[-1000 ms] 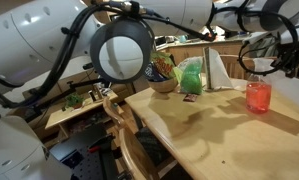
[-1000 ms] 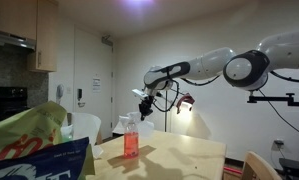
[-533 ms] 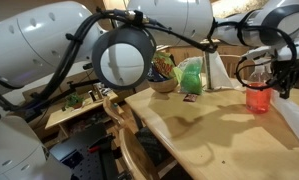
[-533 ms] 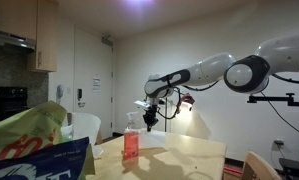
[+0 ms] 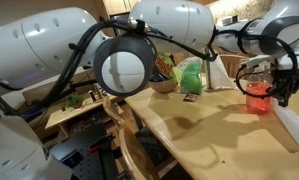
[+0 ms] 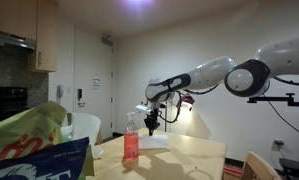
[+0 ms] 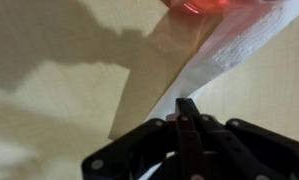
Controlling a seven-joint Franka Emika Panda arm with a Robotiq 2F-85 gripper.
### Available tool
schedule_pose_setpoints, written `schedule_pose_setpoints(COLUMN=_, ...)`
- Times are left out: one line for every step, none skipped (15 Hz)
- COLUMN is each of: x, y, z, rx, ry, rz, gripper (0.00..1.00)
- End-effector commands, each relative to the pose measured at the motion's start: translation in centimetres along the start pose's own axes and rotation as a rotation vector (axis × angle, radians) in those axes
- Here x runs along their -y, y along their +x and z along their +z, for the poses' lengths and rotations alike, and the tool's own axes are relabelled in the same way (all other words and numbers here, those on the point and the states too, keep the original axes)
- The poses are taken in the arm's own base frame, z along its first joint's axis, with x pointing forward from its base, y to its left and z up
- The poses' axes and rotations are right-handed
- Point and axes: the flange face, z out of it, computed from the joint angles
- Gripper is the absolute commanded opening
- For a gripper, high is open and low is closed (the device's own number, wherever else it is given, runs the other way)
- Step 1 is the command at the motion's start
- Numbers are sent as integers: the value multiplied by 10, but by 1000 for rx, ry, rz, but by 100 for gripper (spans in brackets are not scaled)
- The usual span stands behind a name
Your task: Move the piece of tissue at the right to the left
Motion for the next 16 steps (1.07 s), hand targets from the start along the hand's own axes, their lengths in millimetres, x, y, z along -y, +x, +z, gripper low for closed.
schedule_pose_setpoints(x=0, y=0, z=-2, rx=0, ry=1, rz=0, gripper=1)
schedule_pose_setpoints(x=0, y=0, z=-2, rx=0, ry=1, rz=0, gripper=1)
schedule_pose_setpoints(x=0, y=0, z=-2, rx=0, ry=1, rz=0, gripper=1)
schedule_pose_setpoints(x=0, y=0, z=-2, rx=0, ry=1, rz=0, gripper=0)
schedule_pose_setpoints(x=-2, y=-2, z=2, rx=-3, ry=-19, rz=-5, gripper=0)
schedule_pose_setpoints(x=-7, y=-4, z=12, rx=0, ry=-45, rz=-8, gripper=0)
schedule_pose_setpoints(x=-12, y=-7, z=22, rx=3, ry=-72, rz=-14, gripper=0)
schedule_pose_setpoints(x=-16, y=-10, z=30, rx=11, ry=-92, rz=-23, gripper=0)
schedule_pose_setpoints(x=-17, y=-13, z=32, rx=17, ry=-99, rz=-22, gripper=0)
schedule_pose_setpoints(x=-18, y=-15, z=34, rx=28, ry=-103, rz=-28, gripper=0)
schedule_pose_setpoints(x=-19, y=-18, z=37, rx=28, ry=-106, rz=-28, gripper=0)
schedule_pose_setpoints(x=-20, y=-20, z=39, rx=32, ry=-113, rz=-29, gripper=0)
schedule_pose_setpoints(x=-21, y=-22, z=40, rx=37, ry=-118, rz=-27, gripper=0)
schedule_pose_setpoints(x=-23, y=-23, z=41, rx=38, ry=-129, rz=-26, gripper=0)
schedule_pose_setpoints(x=-24, y=-20, z=42, rx=35, ry=-137, rz=-7, gripper=0)
schedule_pose_setpoints(x=-25, y=-16, z=43, rx=10, ry=-146, rz=14, gripper=0)
